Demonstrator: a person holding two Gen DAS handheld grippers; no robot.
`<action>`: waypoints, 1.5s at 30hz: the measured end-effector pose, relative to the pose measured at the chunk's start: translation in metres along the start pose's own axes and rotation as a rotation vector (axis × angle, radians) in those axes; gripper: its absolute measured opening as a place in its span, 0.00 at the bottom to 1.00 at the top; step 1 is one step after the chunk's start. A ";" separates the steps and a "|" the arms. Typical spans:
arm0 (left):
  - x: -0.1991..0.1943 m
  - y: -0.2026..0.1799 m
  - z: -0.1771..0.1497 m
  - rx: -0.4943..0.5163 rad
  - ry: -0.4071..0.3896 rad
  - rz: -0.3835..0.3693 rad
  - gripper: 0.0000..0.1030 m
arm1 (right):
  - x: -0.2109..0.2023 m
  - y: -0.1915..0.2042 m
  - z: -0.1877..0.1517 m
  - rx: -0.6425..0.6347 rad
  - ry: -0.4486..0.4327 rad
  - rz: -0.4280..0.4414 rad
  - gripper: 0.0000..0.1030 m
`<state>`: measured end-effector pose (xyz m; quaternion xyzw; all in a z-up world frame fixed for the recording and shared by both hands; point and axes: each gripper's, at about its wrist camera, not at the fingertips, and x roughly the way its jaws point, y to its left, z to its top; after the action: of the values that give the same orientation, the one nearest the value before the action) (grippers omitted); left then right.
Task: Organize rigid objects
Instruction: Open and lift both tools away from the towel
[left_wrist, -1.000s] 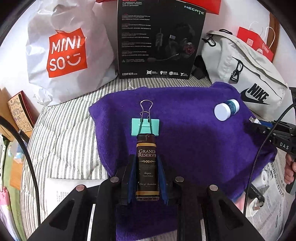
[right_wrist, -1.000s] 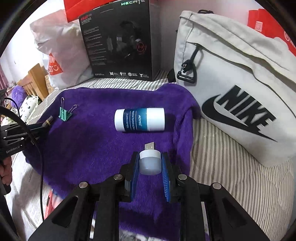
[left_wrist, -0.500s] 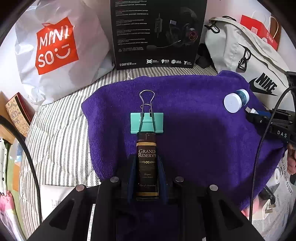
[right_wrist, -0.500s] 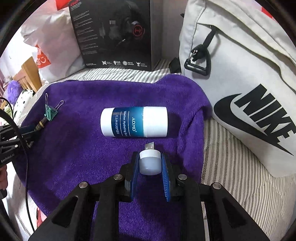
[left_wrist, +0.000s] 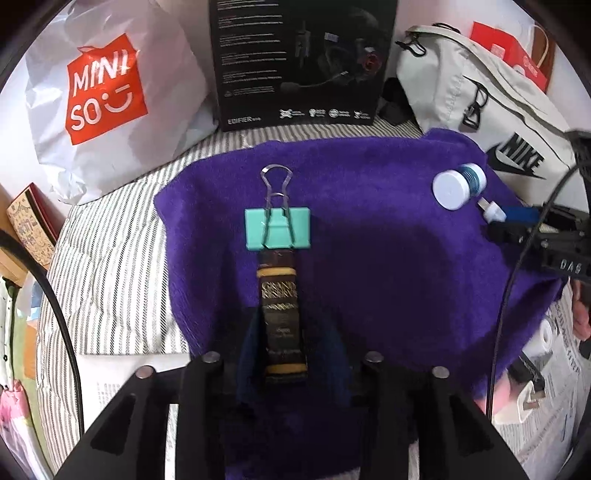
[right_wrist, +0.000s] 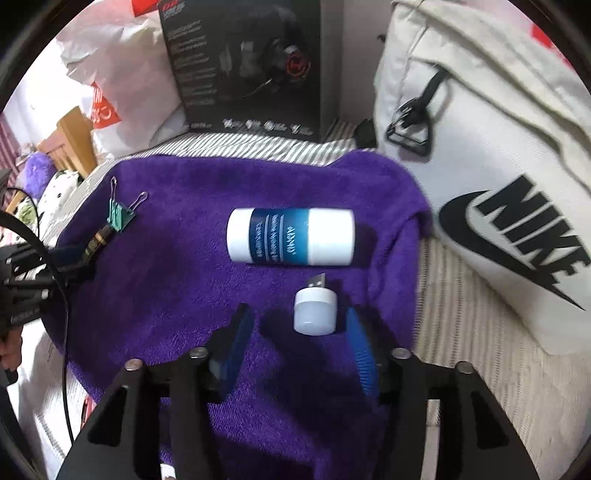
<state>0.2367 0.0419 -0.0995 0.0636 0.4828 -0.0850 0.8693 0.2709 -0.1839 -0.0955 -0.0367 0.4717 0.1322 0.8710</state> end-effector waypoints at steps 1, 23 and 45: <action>-0.001 -0.002 -0.002 -0.001 0.003 0.010 0.36 | -0.004 -0.001 -0.001 0.006 -0.006 0.001 0.55; -0.092 -0.001 -0.102 -0.083 -0.069 0.025 0.36 | -0.081 0.033 -0.117 0.023 -0.037 -0.013 0.47; -0.082 -0.001 -0.144 -0.128 -0.035 -0.015 0.38 | -0.060 0.032 -0.117 0.053 -0.012 -0.059 0.39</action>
<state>0.0744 0.0760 -0.1056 0.0026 0.4724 -0.0616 0.8792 0.1362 -0.1873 -0.1083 -0.0267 0.4686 0.0942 0.8779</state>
